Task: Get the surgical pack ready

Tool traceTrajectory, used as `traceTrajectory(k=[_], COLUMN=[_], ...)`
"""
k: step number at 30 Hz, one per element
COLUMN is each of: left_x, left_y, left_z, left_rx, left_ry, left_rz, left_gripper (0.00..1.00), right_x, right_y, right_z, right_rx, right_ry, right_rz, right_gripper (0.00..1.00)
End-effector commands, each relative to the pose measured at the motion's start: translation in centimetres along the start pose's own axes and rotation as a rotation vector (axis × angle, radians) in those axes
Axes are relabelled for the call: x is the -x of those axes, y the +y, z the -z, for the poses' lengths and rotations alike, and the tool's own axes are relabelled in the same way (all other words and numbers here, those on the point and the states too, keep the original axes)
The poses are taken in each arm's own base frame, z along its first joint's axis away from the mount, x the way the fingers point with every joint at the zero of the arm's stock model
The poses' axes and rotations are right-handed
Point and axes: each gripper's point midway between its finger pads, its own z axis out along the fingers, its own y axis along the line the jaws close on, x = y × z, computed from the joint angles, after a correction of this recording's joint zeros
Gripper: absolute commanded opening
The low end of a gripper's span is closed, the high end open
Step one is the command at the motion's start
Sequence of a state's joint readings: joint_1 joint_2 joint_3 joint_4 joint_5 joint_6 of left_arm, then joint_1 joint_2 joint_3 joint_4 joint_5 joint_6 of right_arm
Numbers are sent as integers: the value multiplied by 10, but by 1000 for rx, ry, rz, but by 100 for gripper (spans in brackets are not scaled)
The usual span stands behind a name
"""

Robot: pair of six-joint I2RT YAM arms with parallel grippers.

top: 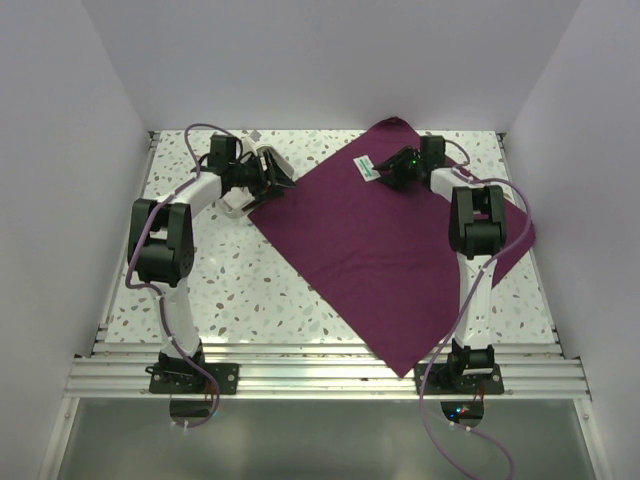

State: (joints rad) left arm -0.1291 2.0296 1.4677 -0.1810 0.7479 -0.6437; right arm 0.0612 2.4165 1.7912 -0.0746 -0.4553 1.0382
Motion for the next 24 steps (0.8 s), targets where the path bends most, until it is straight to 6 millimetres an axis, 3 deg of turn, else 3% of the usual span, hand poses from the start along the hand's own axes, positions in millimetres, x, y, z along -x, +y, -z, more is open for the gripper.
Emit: traceTrajectory(k=[1,11,16,20,24], left_x=[11,4,3,1,-1], left_y=[-14,-11,-10,-12,-17], left_z=[6,6,6,7,7], left_rx=[-39,-43,-41,-47,-91], left_ry=[-25,-11,-9,-4,-1], left_rz=[-40,-35,-36,-36,-18], left_gripper=[63,64,64,64,68], right_x=[-2,-1,-2,1,1], right_y=[-31,-29,-32,-17,12], right_z=[-21,-37,-44,-39,-17], right_rx=[-25,65,87,130,193], right_ry=[-4,6,10,9,11], right_rz=[-86,-116,-141,-116,-86], right_gripper=[45,37,26,3,0])
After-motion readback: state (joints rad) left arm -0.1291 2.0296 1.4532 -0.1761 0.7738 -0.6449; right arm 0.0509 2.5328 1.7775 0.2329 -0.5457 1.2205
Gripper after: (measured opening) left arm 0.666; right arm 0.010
